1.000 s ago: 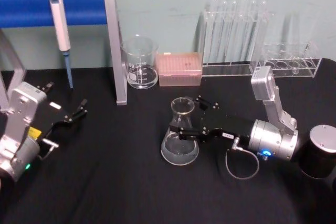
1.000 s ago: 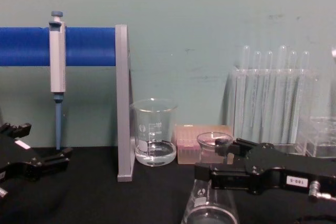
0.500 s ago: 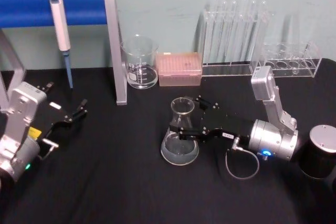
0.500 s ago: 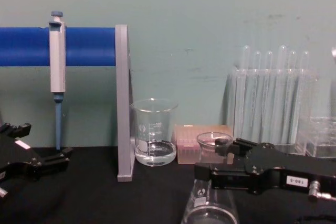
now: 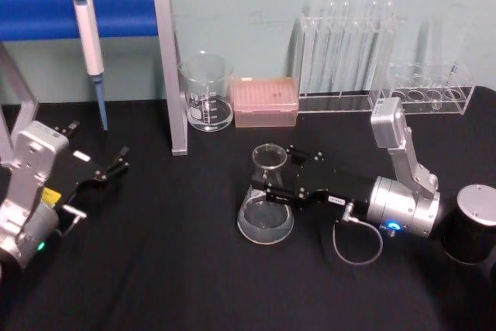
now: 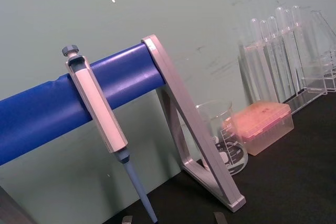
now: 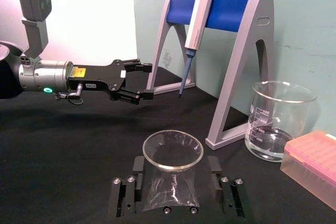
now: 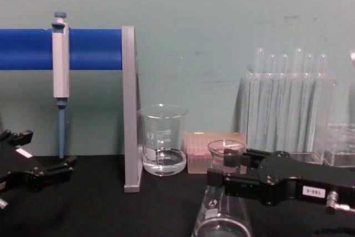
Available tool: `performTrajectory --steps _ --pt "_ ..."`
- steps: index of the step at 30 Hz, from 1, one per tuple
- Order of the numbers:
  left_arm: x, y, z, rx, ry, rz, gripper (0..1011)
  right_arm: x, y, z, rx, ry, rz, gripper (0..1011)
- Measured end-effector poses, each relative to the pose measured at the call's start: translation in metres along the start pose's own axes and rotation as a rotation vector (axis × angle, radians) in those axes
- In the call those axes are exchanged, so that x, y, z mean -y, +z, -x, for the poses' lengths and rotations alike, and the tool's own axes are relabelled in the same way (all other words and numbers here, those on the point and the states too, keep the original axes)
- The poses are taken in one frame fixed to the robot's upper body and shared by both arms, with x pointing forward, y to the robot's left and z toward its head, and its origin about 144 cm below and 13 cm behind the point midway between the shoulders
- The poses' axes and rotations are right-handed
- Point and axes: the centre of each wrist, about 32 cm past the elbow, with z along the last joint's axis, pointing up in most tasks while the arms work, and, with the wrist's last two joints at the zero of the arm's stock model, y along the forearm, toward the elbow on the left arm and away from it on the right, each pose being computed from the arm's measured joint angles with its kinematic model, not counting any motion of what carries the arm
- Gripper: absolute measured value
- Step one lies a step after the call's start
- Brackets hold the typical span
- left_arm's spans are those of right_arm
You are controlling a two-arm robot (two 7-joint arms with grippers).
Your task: Grasp the erlenmeyer flask with one hand, shake it three times, then place it back.
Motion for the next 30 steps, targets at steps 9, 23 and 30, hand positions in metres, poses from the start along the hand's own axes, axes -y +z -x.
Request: performTrajectory --steps 9,23,30 --pt "0.0 0.0 0.0 0.0 0.0 0.0 1001 0.0 0.0 0.0 0.0 0.0 0.0 478" --pt "0.0 0.0 0.0 0.0 0.0 0.0 1001 0.0 0.0 0.0 0.0 0.0 0.0 456" --pt "0.0 0.0 0.0 0.0 0.0 0.0 1001 0.0 0.0 0.0 0.0 0.0 0.0 456"
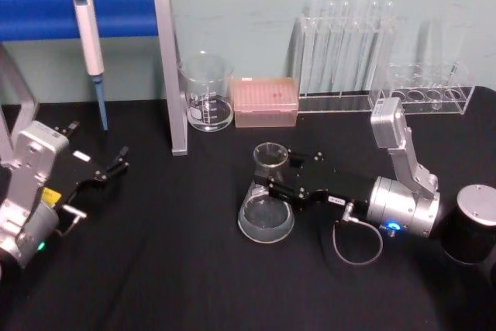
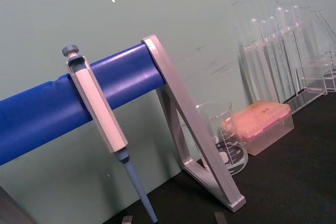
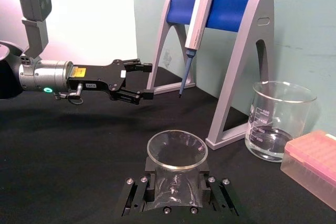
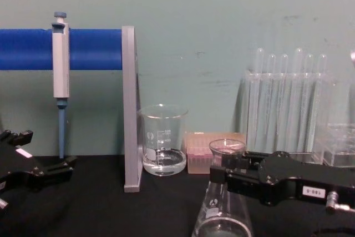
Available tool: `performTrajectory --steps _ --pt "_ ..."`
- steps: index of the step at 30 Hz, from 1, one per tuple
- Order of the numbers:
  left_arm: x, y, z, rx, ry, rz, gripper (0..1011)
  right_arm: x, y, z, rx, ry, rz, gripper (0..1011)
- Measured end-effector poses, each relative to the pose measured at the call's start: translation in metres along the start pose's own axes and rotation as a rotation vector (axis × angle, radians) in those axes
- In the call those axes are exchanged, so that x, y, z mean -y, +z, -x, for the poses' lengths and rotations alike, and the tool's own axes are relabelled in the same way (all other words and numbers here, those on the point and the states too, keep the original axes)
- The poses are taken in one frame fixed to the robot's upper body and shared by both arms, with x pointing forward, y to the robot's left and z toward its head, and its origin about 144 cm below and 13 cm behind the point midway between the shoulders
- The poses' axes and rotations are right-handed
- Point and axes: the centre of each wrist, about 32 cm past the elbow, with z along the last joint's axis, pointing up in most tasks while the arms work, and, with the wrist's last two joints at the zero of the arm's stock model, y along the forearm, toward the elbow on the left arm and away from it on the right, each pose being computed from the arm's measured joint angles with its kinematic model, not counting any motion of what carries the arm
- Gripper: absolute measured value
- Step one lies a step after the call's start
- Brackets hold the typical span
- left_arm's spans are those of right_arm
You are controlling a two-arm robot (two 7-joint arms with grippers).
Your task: Grasp the erlenmeyer flask with one hand, shake it three times, then place it back.
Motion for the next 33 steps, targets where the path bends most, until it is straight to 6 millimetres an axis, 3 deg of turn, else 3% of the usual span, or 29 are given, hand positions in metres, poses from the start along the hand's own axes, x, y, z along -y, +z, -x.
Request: performTrajectory --steps 8,16,21,33 --pt "0.0 0.0 0.0 0.0 0.0 0.0 1001 0.003 0.003 0.0 -0.002 -0.016 -0.003 456" --pt "0.0 0.0 0.0 0.0 0.0 0.0 1001 0.007 0.021 0.005 0.0 -0.073 -0.044 456" --pt "0.0 0.0 0.0 0.0 0.0 0.0 1001 0.012 0.042 0.018 -0.002 -0.161 -0.09 456" --pt "0.0 0.0 0.0 0.0 0.0 0.0 1001 0.017 0.063 0.049 -0.02 -0.344 -0.154 456"
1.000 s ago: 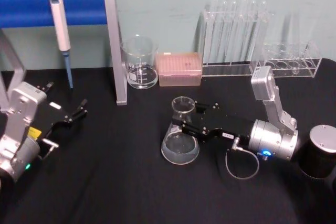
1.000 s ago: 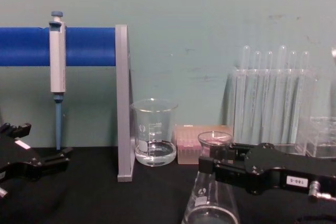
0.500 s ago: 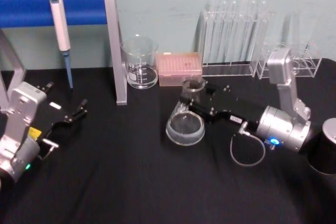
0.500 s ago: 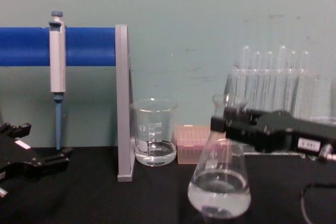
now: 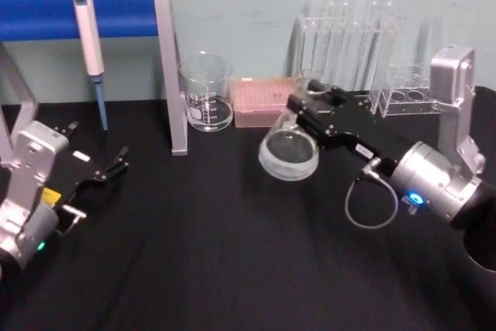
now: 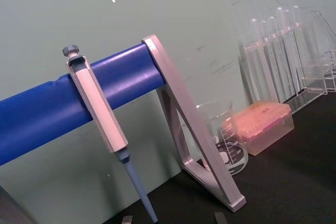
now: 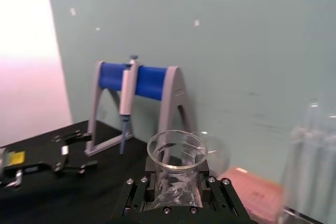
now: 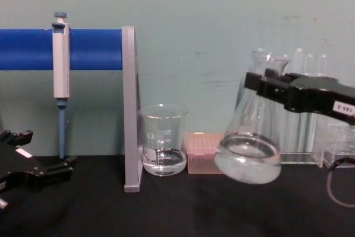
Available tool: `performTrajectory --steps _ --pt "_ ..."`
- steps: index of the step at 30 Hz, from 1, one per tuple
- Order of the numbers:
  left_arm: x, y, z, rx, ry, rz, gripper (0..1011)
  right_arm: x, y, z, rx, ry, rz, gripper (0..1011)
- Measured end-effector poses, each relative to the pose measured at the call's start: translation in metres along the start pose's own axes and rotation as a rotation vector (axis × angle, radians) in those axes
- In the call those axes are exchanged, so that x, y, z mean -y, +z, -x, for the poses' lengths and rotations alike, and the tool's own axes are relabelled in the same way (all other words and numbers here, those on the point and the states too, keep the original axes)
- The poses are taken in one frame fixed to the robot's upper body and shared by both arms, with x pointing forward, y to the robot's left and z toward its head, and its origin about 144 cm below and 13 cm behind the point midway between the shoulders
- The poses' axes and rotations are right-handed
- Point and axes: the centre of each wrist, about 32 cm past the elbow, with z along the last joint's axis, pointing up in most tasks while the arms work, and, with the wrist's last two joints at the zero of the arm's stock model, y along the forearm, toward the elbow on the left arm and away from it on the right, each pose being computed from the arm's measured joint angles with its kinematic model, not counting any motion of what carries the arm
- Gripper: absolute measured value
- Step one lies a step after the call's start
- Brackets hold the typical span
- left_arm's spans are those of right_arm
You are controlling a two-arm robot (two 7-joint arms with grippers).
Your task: Grasp the erlenmeyer flask with one hand, shake it three times, then place it back.
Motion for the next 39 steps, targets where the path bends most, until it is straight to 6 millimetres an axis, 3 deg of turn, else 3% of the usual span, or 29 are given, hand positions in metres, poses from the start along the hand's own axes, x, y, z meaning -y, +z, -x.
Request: performTrajectory --steps 9,22,33,39 --pt "0.0 0.0 0.0 0.0 0.0 0.0 1001 0.009 0.006 0.009 0.023 -0.093 -0.002 456" --pt "0.0 0.0 0.0 0.0 0.0 0.0 1001 0.007 0.003 0.009 0.03 -0.112 0.008 456" --pt "0.0 0.0 0.0 0.0 0.0 0.0 1001 0.005 0.003 0.007 0.036 -0.078 0.012 456" --pt "0.0 0.0 0.0 0.0 0.0 0.0 1001 -0.003 0.003 0.006 0.039 0.035 0.013 456"
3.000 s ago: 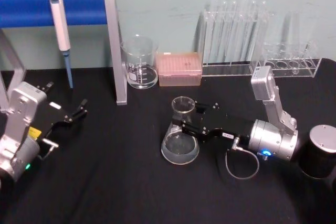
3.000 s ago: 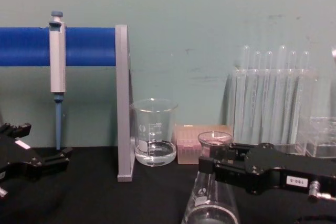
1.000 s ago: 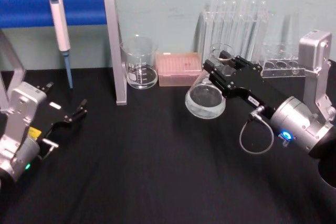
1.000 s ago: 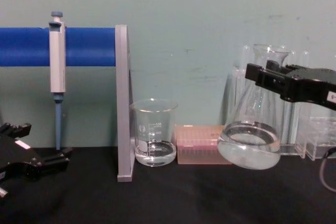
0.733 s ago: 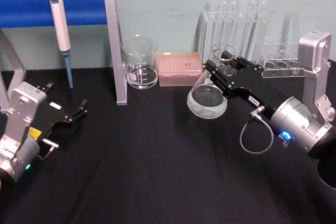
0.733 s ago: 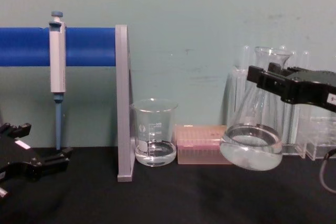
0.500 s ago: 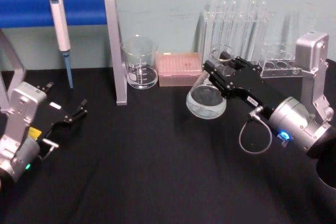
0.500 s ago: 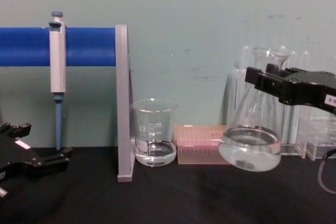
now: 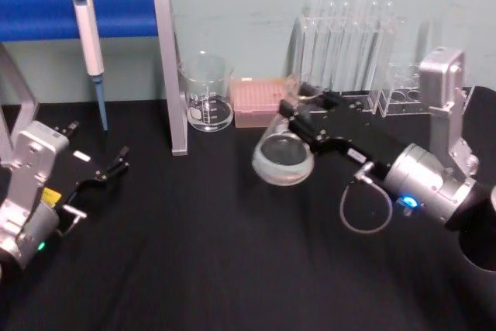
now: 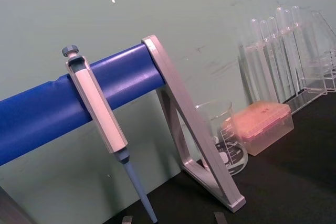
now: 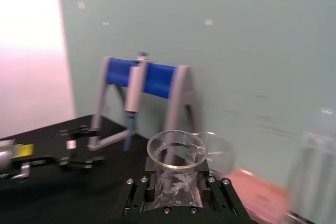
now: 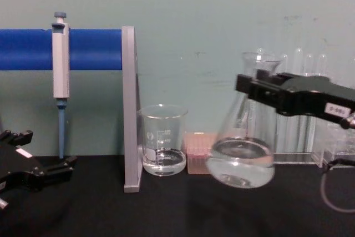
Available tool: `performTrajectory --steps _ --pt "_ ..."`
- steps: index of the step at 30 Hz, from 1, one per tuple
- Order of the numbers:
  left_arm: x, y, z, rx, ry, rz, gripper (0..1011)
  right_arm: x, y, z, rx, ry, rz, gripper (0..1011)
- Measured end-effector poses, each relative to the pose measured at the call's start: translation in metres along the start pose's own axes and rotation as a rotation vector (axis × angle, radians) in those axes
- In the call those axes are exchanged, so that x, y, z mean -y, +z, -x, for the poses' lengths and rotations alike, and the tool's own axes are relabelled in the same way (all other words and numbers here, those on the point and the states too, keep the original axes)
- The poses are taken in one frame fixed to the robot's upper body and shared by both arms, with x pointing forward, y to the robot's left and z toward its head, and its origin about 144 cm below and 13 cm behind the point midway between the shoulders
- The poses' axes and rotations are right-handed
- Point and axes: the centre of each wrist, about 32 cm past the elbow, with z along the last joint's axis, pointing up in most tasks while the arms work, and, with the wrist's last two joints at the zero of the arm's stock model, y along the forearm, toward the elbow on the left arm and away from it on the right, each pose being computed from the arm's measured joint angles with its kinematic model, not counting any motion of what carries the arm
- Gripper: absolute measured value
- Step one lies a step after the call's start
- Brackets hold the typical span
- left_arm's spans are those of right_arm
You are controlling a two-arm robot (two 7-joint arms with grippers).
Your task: Grasp the erlenmeyer flask with one hand, shake it three times, then place it back.
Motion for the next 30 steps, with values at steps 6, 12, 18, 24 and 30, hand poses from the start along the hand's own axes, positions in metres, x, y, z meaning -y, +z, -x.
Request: performTrajectory --steps 6,12,18,24,30 --pt "0.0 0.0 0.0 0.0 0.0 0.0 1001 -0.015 0.001 0.005 0.004 0.164 0.001 456" --pt "0.0 0.0 0.0 0.0 0.0 0.0 1001 -0.029 0.0 0.012 0.001 0.295 0.003 456" --pt "0.0 0.0 0.0 0.0 0.0 0.0 1001 -0.035 -0.001 0.014 -0.009 0.341 0.0 456" --pt "0.0 0.0 0.0 0.0 0.0 0.0 1001 -0.033 -0.003 0.013 -0.015 0.306 -0.014 456" --pt "0.0 0.0 0.0 0.0 0.0 0.0 1001 -0.024 -0.006 0.009 -0.01 0.205 -0.028 456"
